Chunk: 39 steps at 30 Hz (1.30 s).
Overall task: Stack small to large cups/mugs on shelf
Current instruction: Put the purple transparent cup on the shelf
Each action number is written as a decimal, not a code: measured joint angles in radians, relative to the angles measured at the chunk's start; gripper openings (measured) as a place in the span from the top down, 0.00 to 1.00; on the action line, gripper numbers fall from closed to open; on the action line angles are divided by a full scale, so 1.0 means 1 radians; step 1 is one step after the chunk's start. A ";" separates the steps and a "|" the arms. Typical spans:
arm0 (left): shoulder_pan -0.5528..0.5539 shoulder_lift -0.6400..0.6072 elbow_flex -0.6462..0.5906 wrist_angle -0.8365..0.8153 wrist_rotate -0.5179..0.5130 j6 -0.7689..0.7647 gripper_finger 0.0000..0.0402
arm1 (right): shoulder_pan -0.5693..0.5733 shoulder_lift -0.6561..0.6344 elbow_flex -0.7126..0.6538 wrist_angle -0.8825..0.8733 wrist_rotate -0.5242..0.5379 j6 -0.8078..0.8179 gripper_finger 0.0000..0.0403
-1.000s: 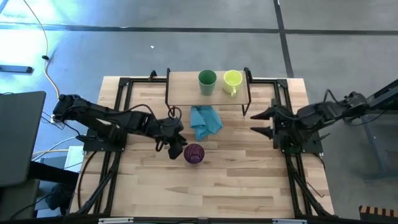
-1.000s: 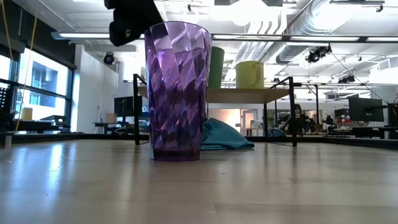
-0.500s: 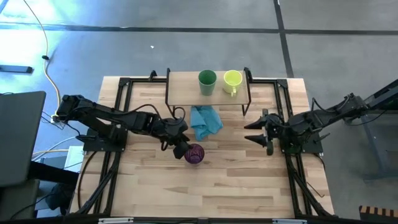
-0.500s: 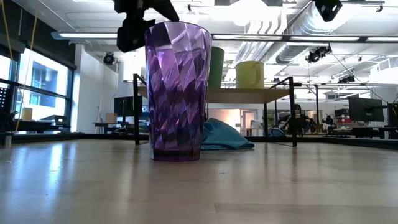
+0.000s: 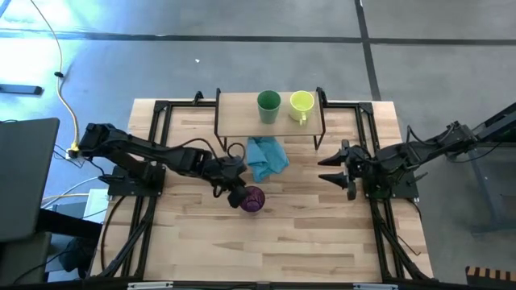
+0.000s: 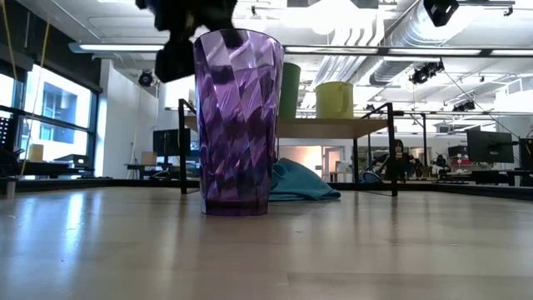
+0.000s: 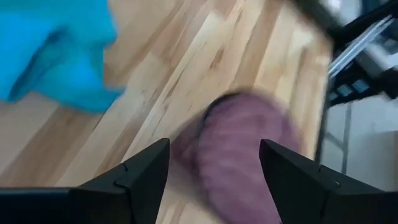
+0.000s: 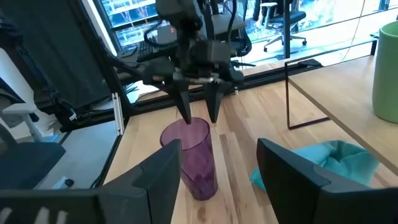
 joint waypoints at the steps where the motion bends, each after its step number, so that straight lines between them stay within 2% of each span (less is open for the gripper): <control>1: 0.000 0.012 -0.001 -0.003 0.006 -0.002 0.41 | 0.000 -0.001 0.000 0.000 0.000 0.001 0.51; 15: 0.000 0.128 0.037 0.005 0.026 -0.001 0.43 | 0.000 -0.009 0.000 -0.011 0.000 0.034 0.51; 20: 0.000 0.139 0.037 0.001 0.025 -0.032 0.56 | 0.000 -0.009 0.000 -0.011 0.000 0.034 0.51; 26: 0.000 0.139 0.037 0.004 0.004 -0.048 0.89 | 0.000 -0.009 0.000 -0.011 0.000 0.034 0.51; 28: 0.000 0.140 0.037 0.011 0.009 -0.055 0.97 | 0.000 -0.009 0.000 -0.011 0.000 0.034 0.51; 32: -0.001 0.139 0.036 0.011 0.006 -0.060 0.94 | 0.000 -0.009 0.000 -0.011 0.000 0.035 0.51; 34: -0.001 0.139 0.042 0.005 0.006 -0.071 0.97 | 0.000 -0.009 0.000 -0.013 0.000 0.044 0.51; 39: 0.005 0.140 0.132 -0.101 0.016 -0.040 0.97 | 0.000 -0.009 0.000 -0.035 0.001 0.063 0.51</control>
